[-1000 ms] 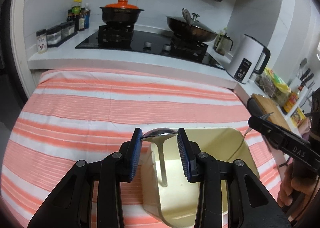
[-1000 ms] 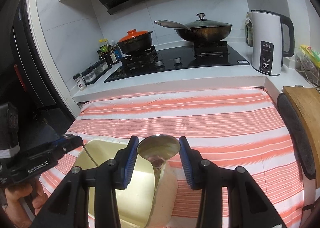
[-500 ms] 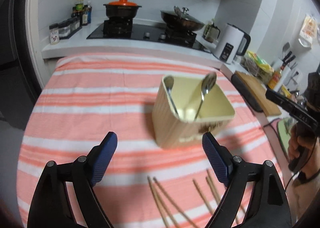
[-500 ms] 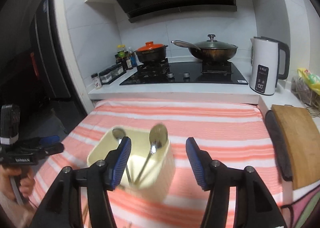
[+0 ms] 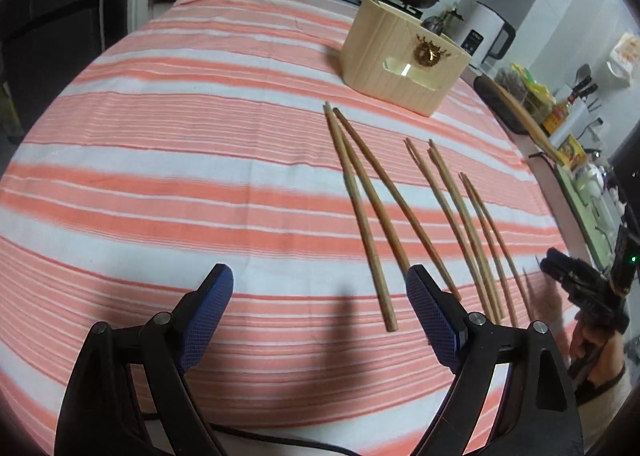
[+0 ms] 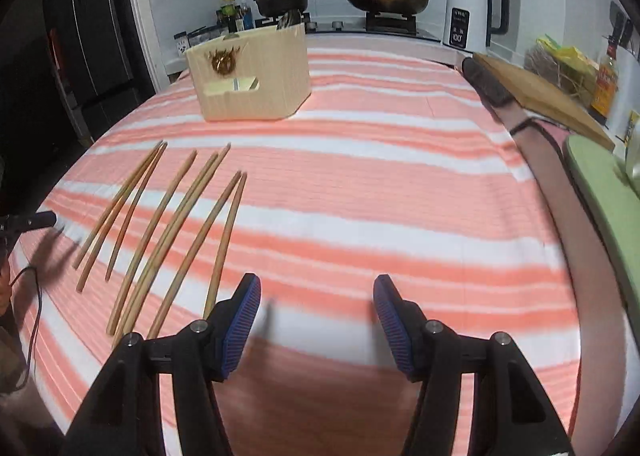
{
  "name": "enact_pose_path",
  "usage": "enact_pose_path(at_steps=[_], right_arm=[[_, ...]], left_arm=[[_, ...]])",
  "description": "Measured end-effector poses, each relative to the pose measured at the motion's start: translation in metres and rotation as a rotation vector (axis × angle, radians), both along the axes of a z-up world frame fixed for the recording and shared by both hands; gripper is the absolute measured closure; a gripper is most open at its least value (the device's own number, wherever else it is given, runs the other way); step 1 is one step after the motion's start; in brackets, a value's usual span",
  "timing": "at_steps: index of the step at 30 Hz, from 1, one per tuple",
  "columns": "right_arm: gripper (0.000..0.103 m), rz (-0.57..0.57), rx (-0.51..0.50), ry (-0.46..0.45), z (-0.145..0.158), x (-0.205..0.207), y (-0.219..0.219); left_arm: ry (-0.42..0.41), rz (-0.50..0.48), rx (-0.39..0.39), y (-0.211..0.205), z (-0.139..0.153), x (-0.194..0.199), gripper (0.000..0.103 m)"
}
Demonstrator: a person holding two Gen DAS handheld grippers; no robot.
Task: Organize utensils
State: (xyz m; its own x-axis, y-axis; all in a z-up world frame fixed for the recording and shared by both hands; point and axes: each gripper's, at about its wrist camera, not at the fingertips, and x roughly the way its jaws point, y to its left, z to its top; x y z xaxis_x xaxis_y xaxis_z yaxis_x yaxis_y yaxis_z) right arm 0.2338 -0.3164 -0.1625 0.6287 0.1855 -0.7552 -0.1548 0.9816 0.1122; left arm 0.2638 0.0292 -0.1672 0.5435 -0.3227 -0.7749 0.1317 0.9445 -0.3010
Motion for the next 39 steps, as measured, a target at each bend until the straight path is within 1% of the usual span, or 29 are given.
enact_pose_path(at_steps=[2, 5, 8, 11, 14, 16, 18, 19, 21, 22, 23, 26, 28, 29, 31, 32, 33, 34, 35, 36, 37, 38, 39], right_arm=[[0.043, 0.028, -0.002, -0.012, 0.003, -0.009, 0.007], [0.043, 0.088, -0.038, -0.023, 0.006, -0.015, 0.024], [0.043, 0.125, -0.029, -0.002, 0.003, -0.026, 0.032], [0.043, 0.164, -0.041, 0.033, -0.008, -0.045, 0.041], [0.043, 0.176, -0.058, 0.038, -0.014, -0.066, 0.044], [0.043, 0.162, -0.06, 0.033, -0.017, -0.074, 0.044], [0.043, 0.142, -0.052, 0.02, -0.019, -0.076, 0.043], [0.045, 0.138, -0.052, 0.011, -0.019, -0.076, 0.044], [0.052, 0.143, -0.054, -0.006, -0.018, -0.076, 0.048], [0.058, 0.144, -0.058, -0.013, -0.019, -0.076, 0.05], [0.061, 0.144, -0.061, -0.019, -0.019, -0.076, 0.052], [0.061, 0.14, -0.068, -0.038, -0.02, -0.079, 0.055], [0.062, 0.137, -0.069, -0.047, -0.02, -0.081, 0.055], [0.062, 0.135, -0.068, -0.05, -0.02, -0.081, 0.054], [0.063, 0.125, -0.067, -0.057, -0.021, -0.082, 0.054], [0.064, 0.122, -0.066, -0.06, -0.021, -0.082, 0.053], [0.064, 0.119, -0.069, -0.063, -0.021, -0.083, 0.054], [0.067, 0.117, -0.072, -0.067, -0.021, -0.083, 0.055], [0.075, 0.115, -0.076, -0.069, -0.022, -0.083, 0.056], [0.078, 0.111, -0.081, -0.07, -0.022, -0.082, 0.057], [0.085, 0.105, -0.084, -0.071, -0.021, -0.082, 0.058], [0.09, 0.098, -0.086, -0.071, -0.021, -0.08, 0.058], [0.092, 0.091, -0.089, -0.069, -0.022, -0.079, 0.058]], left_arm=[[-0.018, -0.018, 0.018, -0.007, 0.001, 0.001, 0.014], [-0.025, -0.023, 0.057, -0.015, -0.002, 0.004, 0.014], [-0.009, -0.033, 0.037, -0.018, -0.009, -0.002, 0.014], [0.003, -0.044, 0.047, -0.021, -0.014, -0.013, 0.016], [-0.004, -0.053, 0.06, -0.026, -0.017, -0.024, 0.016], [-0.002, -0.064, 0.069, -0.031, -0.02, -0.028, 0.017], [-0.016, -0.068, 0.099, -0.037, -0.023, -0.03, 0.018], [-0.029, -0.07, 0.118, -0.04, -0.023, -0.031, 0.019], [-0.045, -0.077, 0.135, -0.045, -0.022, -0.033, 0.023], [-0.052, -0.074, 0.139, -0.046, -0.022, -0.034, 0.023], [-0.057, -0.069, 0.143, -0.047, -0.023, -0.035, 0.023], [-0.078, -0.071, 0.187, -0.055, -0.025, -0.041, 0.025], [-0.102, -0.073, 0.232, -0.06, -0.027, -0.046, 0.034], [-0.112, -0.07, 0.247, -0.061, -0.027, -0.047, 0.036], [-0.123, -0.052, 0.251, -0.059, -0.028, -0.048, 0.049], [-0.125, -0.041, 0.247, -0.057, -0.027, -0.048, 0.052], [-0.125, -0.029, 0.242, -0.056, -0.027, -0.047, 0.058], [-0.128, -0.023, 0.241, -0.055, -0.027, -0.046, 0.067], [-0.129, -0.023, 0.243, -0.056, -0.028, -0.045, 0.073], [-0.131, -0.023, 0.245, -0.057, -0.028, -0.044, 0.087], [-0.13, -0.025, 0.245, -0.057, -0.027, -0.042, 0.097], [-0.127, -0.023, 0.241, -0.057, -0.028, -0.041, 0.097], [-0.123, -0.014, 0.233, -0.055, -0.027, -0.04, 0.098]])
